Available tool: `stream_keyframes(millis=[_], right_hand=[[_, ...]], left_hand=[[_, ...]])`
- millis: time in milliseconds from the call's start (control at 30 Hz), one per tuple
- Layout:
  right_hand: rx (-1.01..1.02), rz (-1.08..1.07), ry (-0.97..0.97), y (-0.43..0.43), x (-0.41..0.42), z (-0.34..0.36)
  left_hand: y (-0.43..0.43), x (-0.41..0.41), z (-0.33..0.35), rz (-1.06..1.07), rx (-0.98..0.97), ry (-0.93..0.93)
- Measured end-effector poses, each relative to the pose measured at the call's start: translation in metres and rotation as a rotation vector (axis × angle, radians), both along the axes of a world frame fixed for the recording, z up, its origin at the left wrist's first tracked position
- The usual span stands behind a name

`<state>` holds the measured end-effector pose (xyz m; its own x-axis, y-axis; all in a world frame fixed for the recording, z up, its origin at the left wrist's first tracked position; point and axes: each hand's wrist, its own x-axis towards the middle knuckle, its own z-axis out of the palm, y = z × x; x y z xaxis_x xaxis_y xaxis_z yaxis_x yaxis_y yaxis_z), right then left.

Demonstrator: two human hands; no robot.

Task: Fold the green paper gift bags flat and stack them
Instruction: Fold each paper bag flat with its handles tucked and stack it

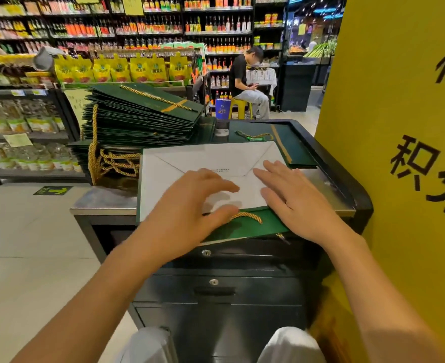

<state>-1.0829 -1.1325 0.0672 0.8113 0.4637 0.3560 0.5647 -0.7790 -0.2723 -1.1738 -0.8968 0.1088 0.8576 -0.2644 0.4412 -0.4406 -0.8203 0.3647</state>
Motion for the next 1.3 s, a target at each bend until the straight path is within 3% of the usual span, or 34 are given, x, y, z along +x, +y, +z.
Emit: stream_keyframes(millis=[133,400,467,600,667,1300], right_hand=[[0.072,0.021,0.072,-0.002,0.0,-0.001],[0.085,0.018,0.096,-0.001,0.001,-0.003],[0.092,0.027,0.097,-0.001,0.002,-0.003],[0.096,0.024,0.096,-0.001,0.002,-0.002],[0.1,0.021,0.104,-0.001,0.002,-0.001],[0.125,0.031,0.093,-0.001,0.003,-0.004]], left_hand=[[-0.032,0.023,-0.01,-0.16,0.244,0.002],[-0.039,0.035,-0.018,-0.17,0.336,-0.116],[-0.038,0.033,-0.011,-0.115,0.167,-0.02],[-0.026,0.035,0.007,-0.086,-0.348,0.094],[-0.02,0.038,0.01,-0.074,-0.433,0.131],[0.047,-0.004,-0.017,-0.132,0.08,0.072]])
